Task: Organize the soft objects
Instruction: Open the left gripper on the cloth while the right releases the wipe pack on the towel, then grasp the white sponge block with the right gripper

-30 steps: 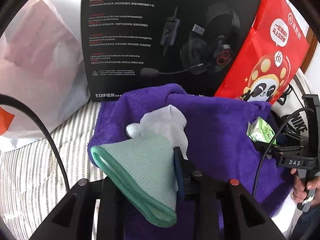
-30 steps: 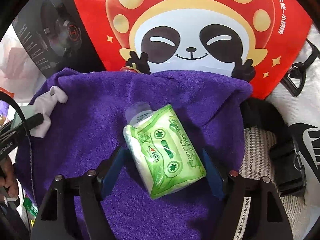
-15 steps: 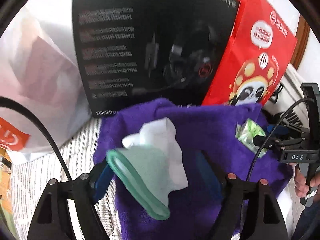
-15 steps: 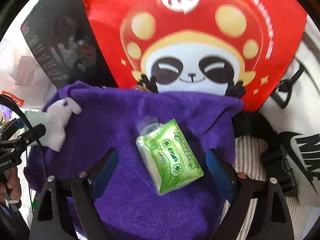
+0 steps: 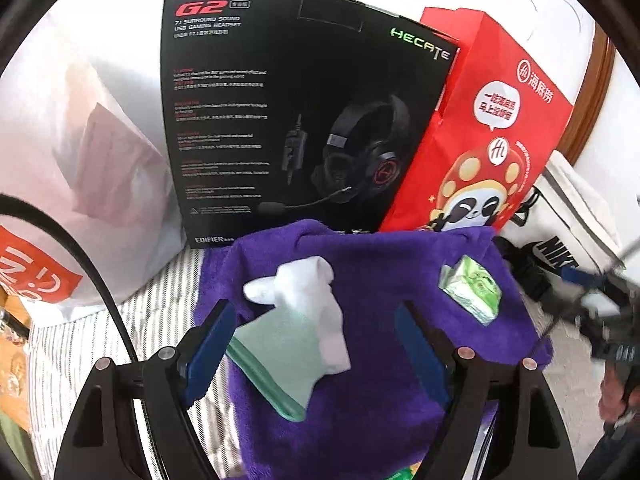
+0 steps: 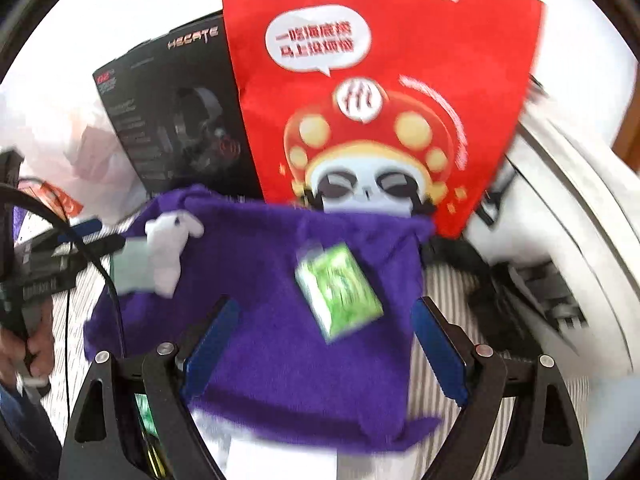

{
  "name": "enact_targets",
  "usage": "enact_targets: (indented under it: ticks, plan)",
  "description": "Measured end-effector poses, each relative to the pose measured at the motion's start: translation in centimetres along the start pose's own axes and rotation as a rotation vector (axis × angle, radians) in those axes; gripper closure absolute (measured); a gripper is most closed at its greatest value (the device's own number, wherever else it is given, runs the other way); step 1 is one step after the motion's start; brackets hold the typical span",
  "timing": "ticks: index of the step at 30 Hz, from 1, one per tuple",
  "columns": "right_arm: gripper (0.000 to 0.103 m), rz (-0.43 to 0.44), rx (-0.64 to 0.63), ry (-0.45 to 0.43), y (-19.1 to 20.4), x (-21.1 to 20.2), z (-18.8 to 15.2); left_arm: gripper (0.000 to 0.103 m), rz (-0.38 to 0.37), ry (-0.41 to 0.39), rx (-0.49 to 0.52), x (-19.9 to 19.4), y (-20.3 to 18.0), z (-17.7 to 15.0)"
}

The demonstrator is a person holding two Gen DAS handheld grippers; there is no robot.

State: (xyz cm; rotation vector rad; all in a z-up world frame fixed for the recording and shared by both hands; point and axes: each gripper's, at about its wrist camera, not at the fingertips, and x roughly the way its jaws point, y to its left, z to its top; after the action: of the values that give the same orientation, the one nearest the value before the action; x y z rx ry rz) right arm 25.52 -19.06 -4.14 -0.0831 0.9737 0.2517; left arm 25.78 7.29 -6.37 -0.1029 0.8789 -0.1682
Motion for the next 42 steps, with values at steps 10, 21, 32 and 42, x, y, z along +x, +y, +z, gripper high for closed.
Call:
enact_targets:
  ticks: [10,21,32,42]
  plan:
    - [0.013,0.042,0.087,0.128,0.7,0.1,-9.5,0.022,-0.012,-0.018,0.068,-2.0,-2.7,0.1]
    - [0.012,0.063,0.123,0.17,2.4,2.2,-12.2,0.022,0.003,-0.05,0.146,-4.8,-4.6,0.2]
    - [0.013,0.068,0.078,0.113,3.1,1.9,-12.5,0.022,0.052,-0.077,0.196,-7.1,-6.8,-0.1]
    - [0.05,0.127,0.063,0.024,3.2,-0.5,-12.5,0.022,0.083,-0.004,0.23,-7.7,-8.6,-3.6]
